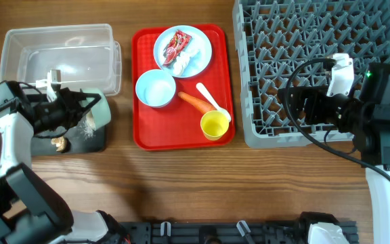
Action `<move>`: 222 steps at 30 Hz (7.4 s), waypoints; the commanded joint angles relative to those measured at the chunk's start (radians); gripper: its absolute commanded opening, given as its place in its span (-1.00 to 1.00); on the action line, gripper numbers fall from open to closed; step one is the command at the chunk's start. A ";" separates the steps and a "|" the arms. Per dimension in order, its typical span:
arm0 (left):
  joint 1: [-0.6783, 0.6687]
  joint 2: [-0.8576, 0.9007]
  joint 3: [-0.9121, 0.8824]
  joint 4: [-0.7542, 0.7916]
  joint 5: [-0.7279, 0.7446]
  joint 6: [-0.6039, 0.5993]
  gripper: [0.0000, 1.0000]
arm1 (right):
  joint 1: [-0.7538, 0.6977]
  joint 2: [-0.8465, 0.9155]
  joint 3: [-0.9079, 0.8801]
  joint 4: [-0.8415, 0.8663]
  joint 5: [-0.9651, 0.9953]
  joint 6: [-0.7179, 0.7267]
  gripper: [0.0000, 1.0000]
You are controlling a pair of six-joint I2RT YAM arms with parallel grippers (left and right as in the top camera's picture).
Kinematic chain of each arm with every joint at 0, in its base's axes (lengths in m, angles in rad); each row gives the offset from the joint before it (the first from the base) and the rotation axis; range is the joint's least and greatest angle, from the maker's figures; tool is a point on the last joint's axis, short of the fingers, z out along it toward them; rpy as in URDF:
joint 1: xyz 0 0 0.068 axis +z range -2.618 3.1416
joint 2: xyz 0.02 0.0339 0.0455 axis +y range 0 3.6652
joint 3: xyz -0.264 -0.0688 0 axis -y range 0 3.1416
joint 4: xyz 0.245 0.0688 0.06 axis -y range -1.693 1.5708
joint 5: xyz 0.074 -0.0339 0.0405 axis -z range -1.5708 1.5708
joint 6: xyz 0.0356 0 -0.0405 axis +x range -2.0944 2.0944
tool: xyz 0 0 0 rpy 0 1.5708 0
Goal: Sort waste into correct bins and load items into the dishwasher rack
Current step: 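Move the rice bowl over the black tray and tip the rice out, then place the empty green bowl back on the red tray with the left gripper, then pinch the red candy wrapper and tissue on the plate with the left gripper, then carry the wrapper and tissue to the clear plastic bin and release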
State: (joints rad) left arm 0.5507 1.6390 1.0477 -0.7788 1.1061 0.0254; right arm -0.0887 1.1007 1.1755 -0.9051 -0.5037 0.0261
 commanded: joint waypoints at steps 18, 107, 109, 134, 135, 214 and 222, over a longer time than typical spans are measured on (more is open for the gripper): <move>0.199 0.036 0.016 -0.101 0.343 0.102 -0.92 | 0.000 0.006 0.027 -0.005 0.010 0.003 0.99; -1.216 0.108 0.064 0.061 -1.307 -0.303 0.69 | 0.000 0.006 0.027 0.003 0.011 0.000 0.99; -1.213 0.087 0.140 -0.009 -1.306 -0.303 0.84 | 0.000 0.006 0.027 0.003 0.011 0.000 1.00; -0.885 0.489 1.221 -0.285 -1.165 -0.054 0.99 | 0.000 0.006 0.027 -0.016 0.011 0.002 0.99; -0.885 0.526 1.260 -0.282 -1.165 -0.033 0.99 | 0.000 0.006 0.027 -0.017 0.011 0.000 0.99; -0.496 0.525 1.317 -0.510 -1.144 -0.360 -0.92 | 0.000 0.006 0.027 -0.027 0.018 0.001 0.99; -0.382 0.637 1.239 -0.487 -1.140 -0.378 -0.92 | 0.000 0.006 0.027 -0.009 0.018 0.003 0.99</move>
State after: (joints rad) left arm 0.1490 2.2101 2.3135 -1.2690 -0.0284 -0.3222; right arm -0.0887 1.1007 1.1755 -0.9257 -0.4931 0.0261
